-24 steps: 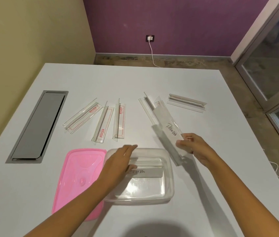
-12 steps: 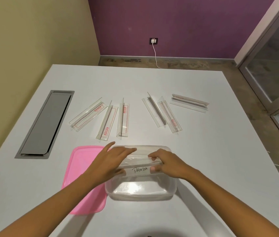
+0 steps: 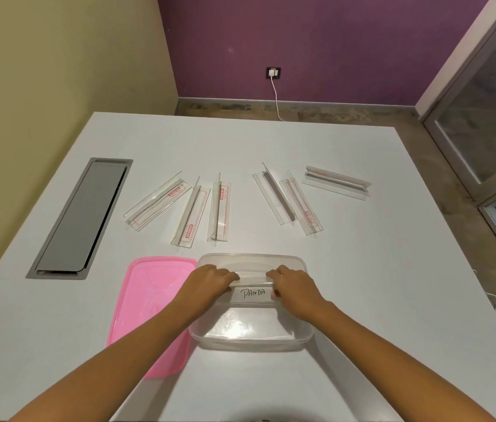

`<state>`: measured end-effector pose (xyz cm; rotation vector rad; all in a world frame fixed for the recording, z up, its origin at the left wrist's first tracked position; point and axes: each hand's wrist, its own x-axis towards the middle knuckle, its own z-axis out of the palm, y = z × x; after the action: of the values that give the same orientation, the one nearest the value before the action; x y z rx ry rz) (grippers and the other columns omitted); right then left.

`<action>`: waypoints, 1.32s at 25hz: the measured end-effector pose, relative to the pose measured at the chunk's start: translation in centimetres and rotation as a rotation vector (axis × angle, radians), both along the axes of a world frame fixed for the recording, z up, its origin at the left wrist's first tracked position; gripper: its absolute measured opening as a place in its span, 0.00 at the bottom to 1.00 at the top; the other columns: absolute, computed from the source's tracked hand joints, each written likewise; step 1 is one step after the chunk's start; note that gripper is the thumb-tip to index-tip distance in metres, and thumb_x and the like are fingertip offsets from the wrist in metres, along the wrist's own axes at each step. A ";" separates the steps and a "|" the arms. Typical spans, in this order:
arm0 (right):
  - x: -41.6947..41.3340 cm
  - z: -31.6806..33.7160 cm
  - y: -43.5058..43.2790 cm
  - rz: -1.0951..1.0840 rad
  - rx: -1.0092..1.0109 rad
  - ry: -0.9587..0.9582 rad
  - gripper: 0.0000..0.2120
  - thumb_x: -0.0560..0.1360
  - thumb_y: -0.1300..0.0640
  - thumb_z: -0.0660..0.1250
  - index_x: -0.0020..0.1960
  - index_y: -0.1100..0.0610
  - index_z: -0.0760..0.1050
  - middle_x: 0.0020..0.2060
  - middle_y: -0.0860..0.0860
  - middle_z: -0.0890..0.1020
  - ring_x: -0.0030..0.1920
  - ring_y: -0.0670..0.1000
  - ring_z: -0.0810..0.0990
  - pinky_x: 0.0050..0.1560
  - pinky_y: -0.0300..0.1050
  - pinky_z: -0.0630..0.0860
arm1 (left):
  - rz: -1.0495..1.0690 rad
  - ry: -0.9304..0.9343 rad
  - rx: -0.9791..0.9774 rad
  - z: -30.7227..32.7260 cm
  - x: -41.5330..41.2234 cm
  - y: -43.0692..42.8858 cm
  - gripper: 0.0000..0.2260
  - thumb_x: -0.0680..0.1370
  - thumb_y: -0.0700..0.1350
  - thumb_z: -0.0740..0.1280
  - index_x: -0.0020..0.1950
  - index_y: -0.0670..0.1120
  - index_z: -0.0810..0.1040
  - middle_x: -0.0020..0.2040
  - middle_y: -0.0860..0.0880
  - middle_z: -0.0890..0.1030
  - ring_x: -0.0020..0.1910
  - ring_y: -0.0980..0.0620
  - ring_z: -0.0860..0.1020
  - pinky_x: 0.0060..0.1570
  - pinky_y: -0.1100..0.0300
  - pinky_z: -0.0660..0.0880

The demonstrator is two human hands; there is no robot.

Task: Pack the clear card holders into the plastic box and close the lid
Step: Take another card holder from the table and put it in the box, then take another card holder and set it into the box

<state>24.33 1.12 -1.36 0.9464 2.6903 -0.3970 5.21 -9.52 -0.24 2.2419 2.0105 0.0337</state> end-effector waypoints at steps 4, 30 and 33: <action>-0.4 -0.9 -0.5 0.042 0.094 -0.044 0.15 0.77 0.64 0.56 0.63 0.60 0.69 0.54 0.58 0.77 0.49 0.59 0.78 0.44 0.47 0.63 | 0.088 -0.068 -0.122 -1.0 0.2 0.3 0.13 0.79 0.43 0.61 0.64 0.47 0.74 0.56 0.47 0.82 0.52 0.43 0.79 0.43 0.53 0.77; -3.4 -1.9 17.3 -0.988 -0.169 0.323 0.17 0.75 0.69 0.63 0.63 0.64 0.72 0.59 0.64 0.78 0.56 0.64 0.79 0.53 0.51 0.78 | 0.264 -0.249 -0.164 -2.9 0.9 0.8 0.15 0.79 0.49 0.62 0.65 0.49 0.71 0.63 0.52 0.77 0.60 0.49 0.75 0.49 0.55 0.74; -2.8 -1.4 17.5 -1.069 -0.208 0.414 0.19 0.75 0.72 0.59 0.65 0.65 0.71 0.63 0.62 0.76 0.59 0.63 0.77 0.53 0.51 0.77 | 0.227 -0.302 -0.084 -2.4 1.1 0.7 0.16 0.79 0.49 0.62 0.65 0.48 0.73 0.62 0.52 0.78 0.59 0.50 0.75 0.52 0.59 0.72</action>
<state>21.50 18.65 -2.76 2.3672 2.0994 -1.1317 6.35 -8.81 -2.64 1.8220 2.0432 0.2865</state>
